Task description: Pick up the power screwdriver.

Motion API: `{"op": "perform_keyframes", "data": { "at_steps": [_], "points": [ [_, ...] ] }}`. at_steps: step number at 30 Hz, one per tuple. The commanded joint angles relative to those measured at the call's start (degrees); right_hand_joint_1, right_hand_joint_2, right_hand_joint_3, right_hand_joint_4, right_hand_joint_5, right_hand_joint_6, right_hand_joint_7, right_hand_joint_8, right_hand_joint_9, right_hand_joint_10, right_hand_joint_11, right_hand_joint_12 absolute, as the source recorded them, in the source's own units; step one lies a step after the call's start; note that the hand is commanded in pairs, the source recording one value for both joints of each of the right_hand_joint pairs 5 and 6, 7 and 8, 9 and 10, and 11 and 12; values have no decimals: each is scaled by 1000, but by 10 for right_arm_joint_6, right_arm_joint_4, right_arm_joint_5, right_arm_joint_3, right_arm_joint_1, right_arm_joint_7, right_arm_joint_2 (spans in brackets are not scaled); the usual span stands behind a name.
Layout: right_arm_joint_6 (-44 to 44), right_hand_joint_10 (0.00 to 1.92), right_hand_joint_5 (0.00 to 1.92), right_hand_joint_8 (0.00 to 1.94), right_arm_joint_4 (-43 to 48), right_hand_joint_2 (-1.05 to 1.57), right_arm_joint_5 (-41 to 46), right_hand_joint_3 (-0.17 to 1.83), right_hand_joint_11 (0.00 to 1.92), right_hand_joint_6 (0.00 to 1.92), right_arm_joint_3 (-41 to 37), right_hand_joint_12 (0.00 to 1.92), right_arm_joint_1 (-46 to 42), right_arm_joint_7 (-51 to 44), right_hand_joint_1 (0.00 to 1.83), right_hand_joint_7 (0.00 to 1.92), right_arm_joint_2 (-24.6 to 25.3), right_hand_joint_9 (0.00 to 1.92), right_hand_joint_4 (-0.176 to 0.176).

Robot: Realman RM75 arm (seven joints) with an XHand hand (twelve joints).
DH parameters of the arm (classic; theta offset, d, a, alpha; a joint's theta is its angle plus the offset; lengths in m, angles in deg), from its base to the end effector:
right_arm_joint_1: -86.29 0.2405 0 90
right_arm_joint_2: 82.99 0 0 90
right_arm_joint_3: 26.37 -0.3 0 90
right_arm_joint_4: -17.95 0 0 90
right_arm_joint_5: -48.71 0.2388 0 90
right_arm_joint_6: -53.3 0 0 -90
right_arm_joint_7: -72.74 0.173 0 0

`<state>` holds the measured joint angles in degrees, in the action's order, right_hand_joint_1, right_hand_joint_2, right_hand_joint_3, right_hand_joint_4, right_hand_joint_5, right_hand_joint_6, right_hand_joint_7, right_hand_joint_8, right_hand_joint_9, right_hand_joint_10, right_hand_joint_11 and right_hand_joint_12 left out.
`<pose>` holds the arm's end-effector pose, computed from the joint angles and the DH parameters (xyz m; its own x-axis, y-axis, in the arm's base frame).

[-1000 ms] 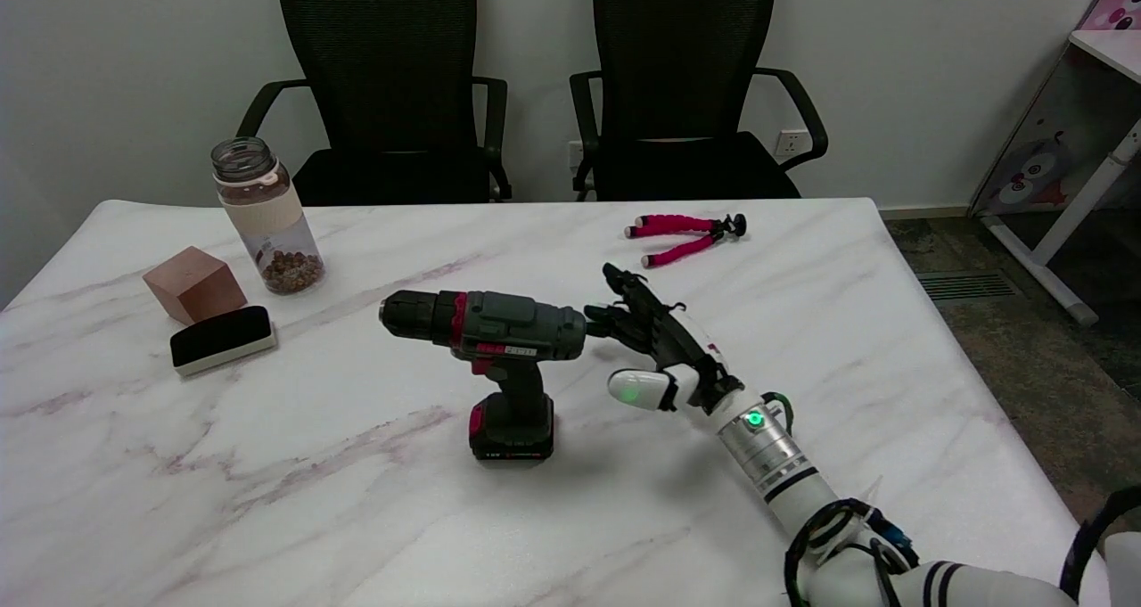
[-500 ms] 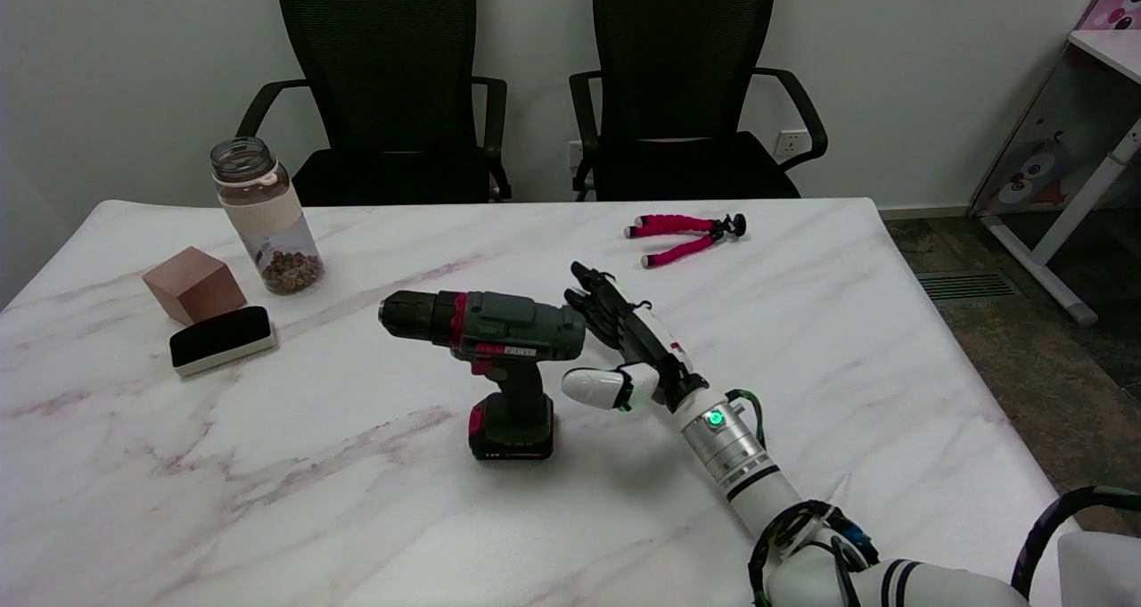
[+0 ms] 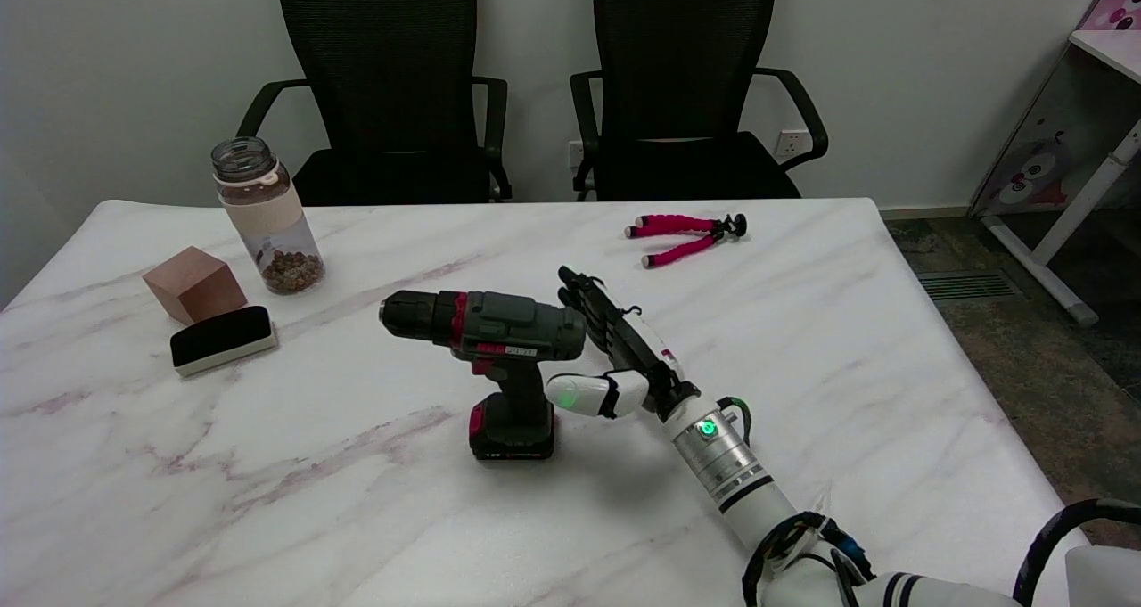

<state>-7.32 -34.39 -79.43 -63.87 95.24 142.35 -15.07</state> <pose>-0.4093 -0.3527 0.2366 0.0865 -0.1733 0.9811 -0.9735 -0.2240 0.0463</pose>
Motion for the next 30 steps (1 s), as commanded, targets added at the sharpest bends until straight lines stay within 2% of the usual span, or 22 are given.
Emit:
{"op": "perform_keyframes", "data": {
  "at_steps": [1, 21, 30],
  "points": [
    [19, 75, 0, 0, -49, 57, -1, 552, 4, 0, 1, 4, -22, -36, 840, 0, -8, 75, -65],
    [53, 78, 0, 0, -72, 86, -12, 577, 1, 0, 16, 1, -4, -40, 854, 0, -3, 78, -65],
    [58, 97, 0, 0, -72, 97, -13, 574, 64, 0, 31, 64, 9, -40, 861, 0, 5, 97, -64]
  ]
}}
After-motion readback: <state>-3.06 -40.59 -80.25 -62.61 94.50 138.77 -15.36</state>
